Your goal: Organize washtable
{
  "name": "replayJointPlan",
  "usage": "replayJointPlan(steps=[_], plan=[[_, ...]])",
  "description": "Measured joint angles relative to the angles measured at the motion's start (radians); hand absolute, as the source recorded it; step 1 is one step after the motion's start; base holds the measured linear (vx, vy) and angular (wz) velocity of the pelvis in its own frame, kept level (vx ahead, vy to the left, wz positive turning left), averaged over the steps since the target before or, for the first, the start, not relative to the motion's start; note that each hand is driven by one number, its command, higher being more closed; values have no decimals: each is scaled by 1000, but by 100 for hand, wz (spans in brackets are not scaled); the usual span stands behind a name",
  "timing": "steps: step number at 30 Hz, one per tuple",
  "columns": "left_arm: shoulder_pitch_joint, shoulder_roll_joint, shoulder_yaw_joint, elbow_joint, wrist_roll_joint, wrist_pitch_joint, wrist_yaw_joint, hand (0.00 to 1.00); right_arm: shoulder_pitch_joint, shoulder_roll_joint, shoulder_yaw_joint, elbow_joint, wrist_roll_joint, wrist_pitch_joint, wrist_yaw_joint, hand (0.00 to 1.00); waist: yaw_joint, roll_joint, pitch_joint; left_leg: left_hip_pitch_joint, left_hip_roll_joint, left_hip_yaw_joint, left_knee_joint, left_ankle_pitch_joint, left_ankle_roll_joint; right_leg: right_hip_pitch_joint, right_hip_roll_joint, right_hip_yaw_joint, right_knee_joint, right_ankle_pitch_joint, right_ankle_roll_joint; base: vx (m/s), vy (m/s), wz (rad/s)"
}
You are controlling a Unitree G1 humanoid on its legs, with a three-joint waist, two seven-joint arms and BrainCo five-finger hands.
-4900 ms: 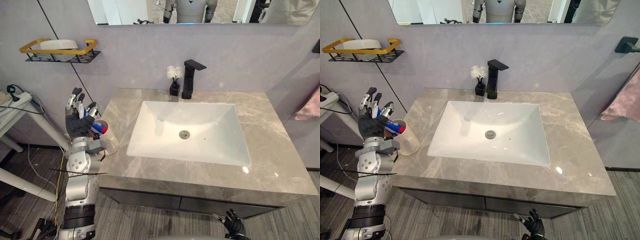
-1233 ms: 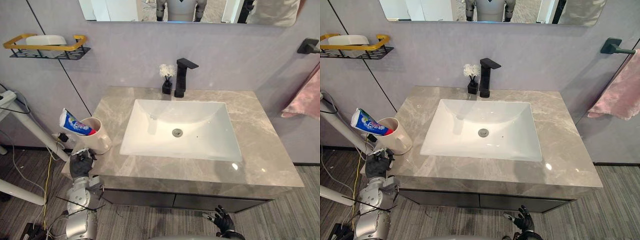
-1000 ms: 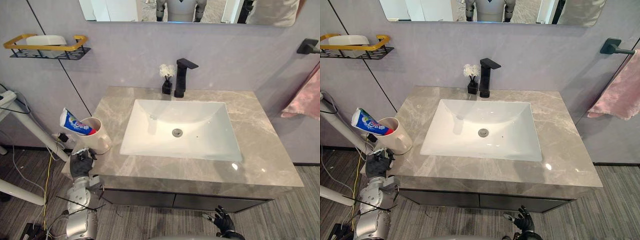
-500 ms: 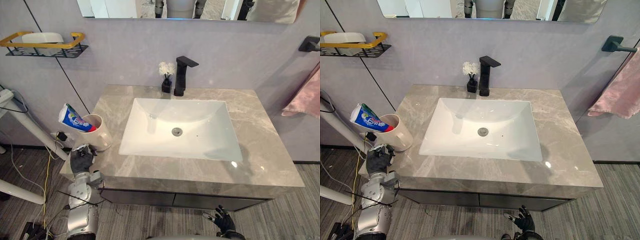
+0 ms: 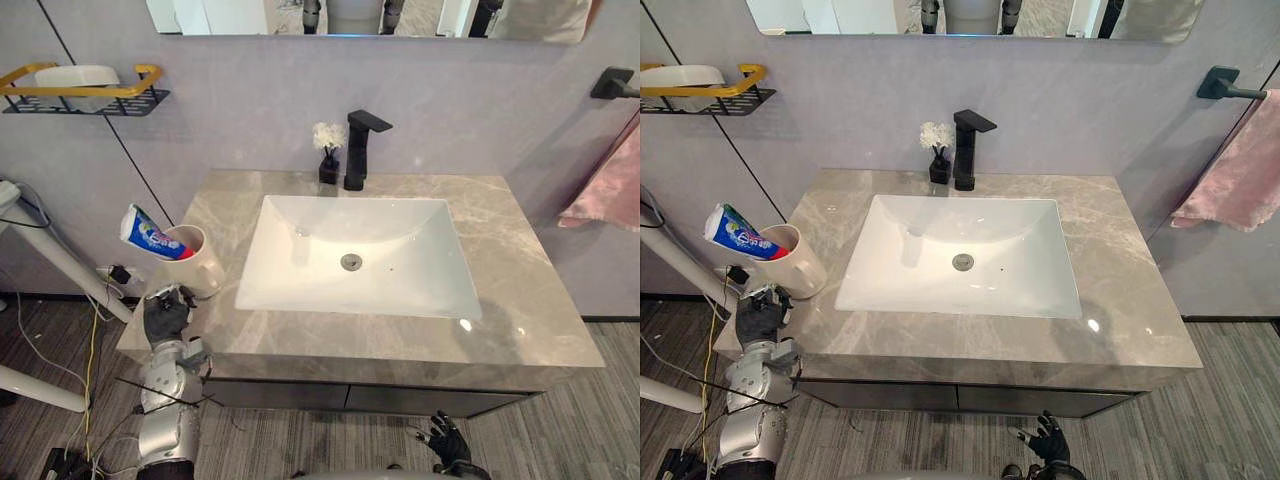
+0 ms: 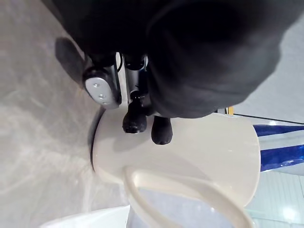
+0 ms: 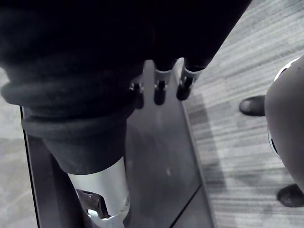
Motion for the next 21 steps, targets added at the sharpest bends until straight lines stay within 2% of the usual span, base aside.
replayJointPlan(steps=[9,21], plan=[[2,-29,-28,-19,0,-4,0,100,0,1,1,0,0,0,0,0,0,-2,-1,2,-1,-5,0,0,0,3,-1,-4,2,0,0,-12,-10,0],[4,-31,-81,-28,1,-4,-4,100,2,1,1,0,0,0,0,0,-5,-10,2,14,-1,-6,-4,0,0,15,-1,-5,1,0,0,0,0,0]])
